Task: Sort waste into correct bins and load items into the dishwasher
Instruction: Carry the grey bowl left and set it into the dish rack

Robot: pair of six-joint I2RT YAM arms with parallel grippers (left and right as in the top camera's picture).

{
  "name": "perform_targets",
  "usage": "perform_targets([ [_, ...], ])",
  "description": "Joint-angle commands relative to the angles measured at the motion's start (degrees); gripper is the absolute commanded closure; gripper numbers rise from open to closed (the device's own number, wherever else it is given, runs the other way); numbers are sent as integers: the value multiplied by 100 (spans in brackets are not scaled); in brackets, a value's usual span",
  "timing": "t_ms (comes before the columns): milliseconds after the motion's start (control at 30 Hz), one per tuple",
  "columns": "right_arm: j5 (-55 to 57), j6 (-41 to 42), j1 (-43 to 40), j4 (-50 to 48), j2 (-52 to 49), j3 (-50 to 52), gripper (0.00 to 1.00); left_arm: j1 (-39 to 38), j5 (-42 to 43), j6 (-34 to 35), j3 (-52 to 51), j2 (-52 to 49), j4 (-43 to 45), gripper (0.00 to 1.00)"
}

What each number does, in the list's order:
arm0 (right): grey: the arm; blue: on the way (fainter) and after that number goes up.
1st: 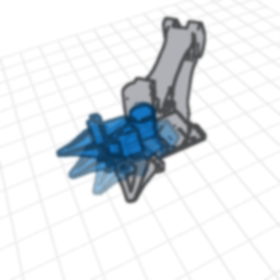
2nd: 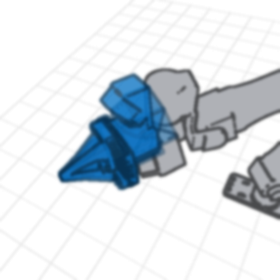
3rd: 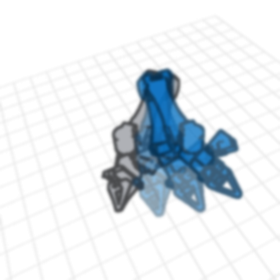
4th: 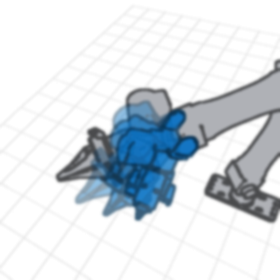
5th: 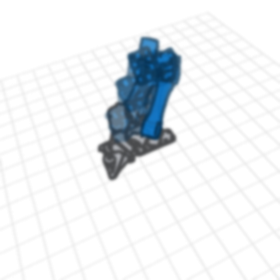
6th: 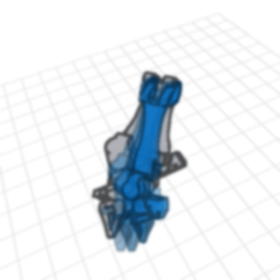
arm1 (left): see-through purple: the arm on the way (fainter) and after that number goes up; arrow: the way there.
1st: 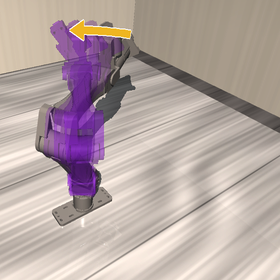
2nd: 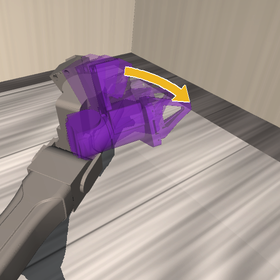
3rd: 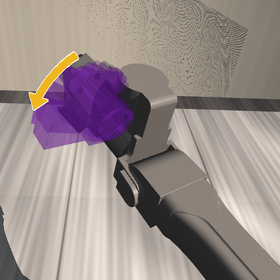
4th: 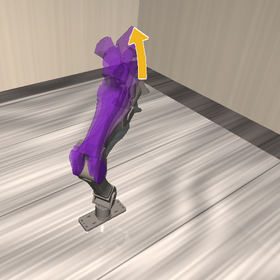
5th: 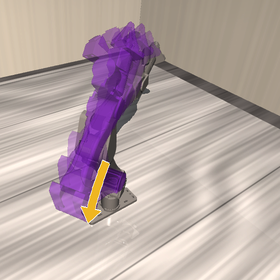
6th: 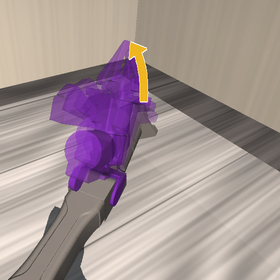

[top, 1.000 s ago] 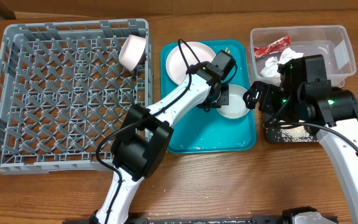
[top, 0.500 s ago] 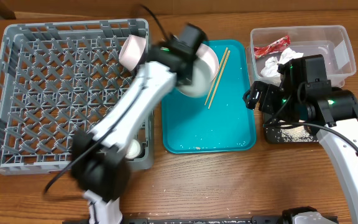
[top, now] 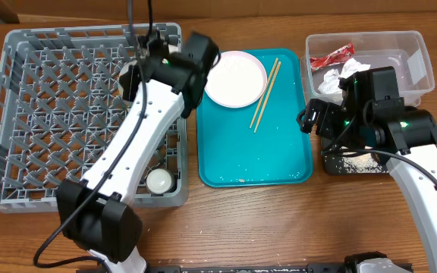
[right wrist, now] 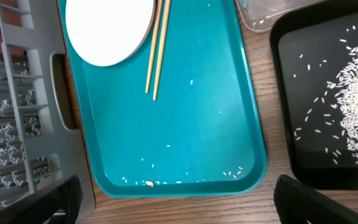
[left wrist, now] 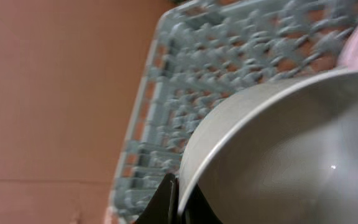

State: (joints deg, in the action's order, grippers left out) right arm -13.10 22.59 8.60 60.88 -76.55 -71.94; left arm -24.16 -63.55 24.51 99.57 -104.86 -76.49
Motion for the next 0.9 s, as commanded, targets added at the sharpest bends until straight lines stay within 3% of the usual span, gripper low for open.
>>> perform_targets([
  [0, 44, -13, -37, -31, 26, -109, 0, -11, -1231, 601, -592, -83, 31, 96],
  [133, 44, -13, -37, -31, 26, -109, 0, -13, -1803, 835, -1272, -83, 323, 96],
  [633, 44, -13, -37, -31, 26, -109, 0, -223, -1790, 828, -2500, -83, 2170, 96],
  [867, 42, -13, -37, -31, 26, -109, 0, -223, -1731, 828, -2688, -83, 2323, 96],
])
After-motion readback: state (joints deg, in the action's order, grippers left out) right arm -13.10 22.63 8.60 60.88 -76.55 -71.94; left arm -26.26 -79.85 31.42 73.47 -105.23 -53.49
